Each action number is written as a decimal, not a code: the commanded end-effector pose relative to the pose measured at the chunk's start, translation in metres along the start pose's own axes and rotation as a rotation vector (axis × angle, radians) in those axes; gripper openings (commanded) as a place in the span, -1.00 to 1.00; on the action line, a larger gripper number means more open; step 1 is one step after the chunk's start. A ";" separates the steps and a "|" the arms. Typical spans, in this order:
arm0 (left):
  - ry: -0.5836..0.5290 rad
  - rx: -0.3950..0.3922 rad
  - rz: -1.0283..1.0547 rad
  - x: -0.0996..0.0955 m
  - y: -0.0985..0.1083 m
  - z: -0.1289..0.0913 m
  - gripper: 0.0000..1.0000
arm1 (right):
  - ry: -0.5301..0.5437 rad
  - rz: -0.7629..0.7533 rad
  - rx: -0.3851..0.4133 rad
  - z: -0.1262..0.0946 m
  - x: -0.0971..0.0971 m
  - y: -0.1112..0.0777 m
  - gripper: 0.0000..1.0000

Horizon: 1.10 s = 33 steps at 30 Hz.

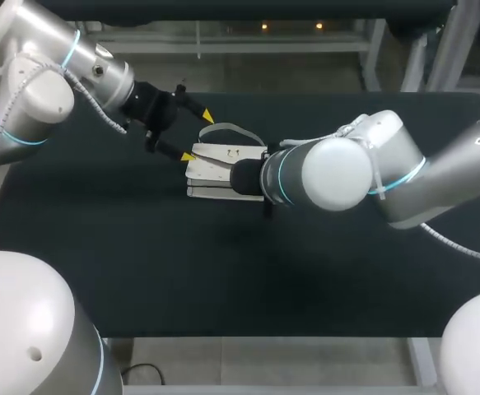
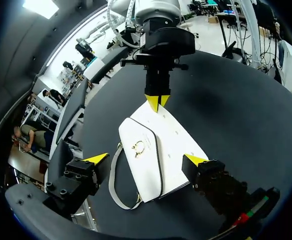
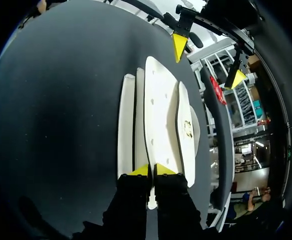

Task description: Pick up the bag, open it, inspect its contents, close it, and place it on the opposite side

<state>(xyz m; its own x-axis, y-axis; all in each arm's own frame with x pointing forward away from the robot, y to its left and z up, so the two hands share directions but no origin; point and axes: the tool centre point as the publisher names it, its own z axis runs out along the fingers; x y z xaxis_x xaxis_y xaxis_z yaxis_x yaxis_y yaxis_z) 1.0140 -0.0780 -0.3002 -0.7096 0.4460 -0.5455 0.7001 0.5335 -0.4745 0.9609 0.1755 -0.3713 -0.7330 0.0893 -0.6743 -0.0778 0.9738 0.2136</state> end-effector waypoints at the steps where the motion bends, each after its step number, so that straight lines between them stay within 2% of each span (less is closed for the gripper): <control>1: -0.039 -0.003 0.014 0.007 -0.007 0.009 1.00 | -0.192 0.001 0.010 -0.001 0.006 0.004 -1.00; 4: -0.040 -0.001 0.036 0.008 -0.010 0.015 1.00 | -0.192 0.001 0.010 -0.001 0.006 0.004 -1.00; 7: -0.031 -0.009 0.047 0.009 -0.010 0.022 0.71 | -0.192 0.001 0.010 -0.001 0.006 0.004 -1.00; 10: -0.014 -0.003 0.037 0.008 -0.007 0.027 0.62 | -0.192 0.001 0.010 -0.001 0.006 0.004 -1.00; 11: -0.013 -0.001 0.033 0.008 -0.005 0.028 0.52 | -0.192 0.001 0.010 -0.001 0.006 0.004 -1.00; 12: -0.010 -0.004 0.033 0.008 -0.004 0.030 0.30 | -0.192 0.001 0.010 -0.001 0.006 0.004 -1.00; 13: -0.007 -0.005 0.030 0.008 -0.003 0.032 0.19 | -0.192 0.001 0.010 -0.001 0.006 0.004 -1.00; 16: 0.000 -0.005 0.021 0.008 0.001 0.036 0.20 | -0.192 0.001 0.010 -0.001 0.006 0.004 -1.00; 18: 0.000 -0.005 0.017 0.007 0.002 0.037 -0.03 | -0.192 0.001 0.010 -0.001 0.006 0.004 -1.00; 19: 0.001 -0.005 0.014 0.006 0.003 0.038 -0.07 | -0.192 0.001 0.010 -0.001 0.006 0.004 -1.00; 26: 0.027 -0.022 0.002 0.005 0.008 0.045 -0.11 | -0.192 0.001 0.010 -0.001 0.006 0.004 -1.00; 27: 0.027 -0.022 0.000 0.004 0.008 0.046 -0.18 | -0.192 0.001 0.010 -0.001 0.006 0.004 -1.00; 28: 0.025 -0.020 -0.008 0.003 0.010 0.046 -0.38 | -0.192 0.001 0.010 -0.001 0.006 0.004 -1.00; 29: 0.024 -0.020 -0.012 0.003 0.010 0.045 -1.00 | -0.192 0.001 0.010 -0.001 0.006 0.004 -1.00; 33: 0.020 0.002 -0.027 -0.001 0.010 0.040 -1.00 | -0.192 0.001 0.010 -0.001 0.006 0.004 -1.00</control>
<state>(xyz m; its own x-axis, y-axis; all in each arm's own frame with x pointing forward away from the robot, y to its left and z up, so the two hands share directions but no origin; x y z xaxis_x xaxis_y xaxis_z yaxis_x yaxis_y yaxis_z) 1.0208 -0.1045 -0.3326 -0.7300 0.4423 -0.5210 0.6793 0.5530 -0.4824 0.9575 0.1812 -0.3688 -0.7141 0.0979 -0.6932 -0.0589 0.9783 0.1988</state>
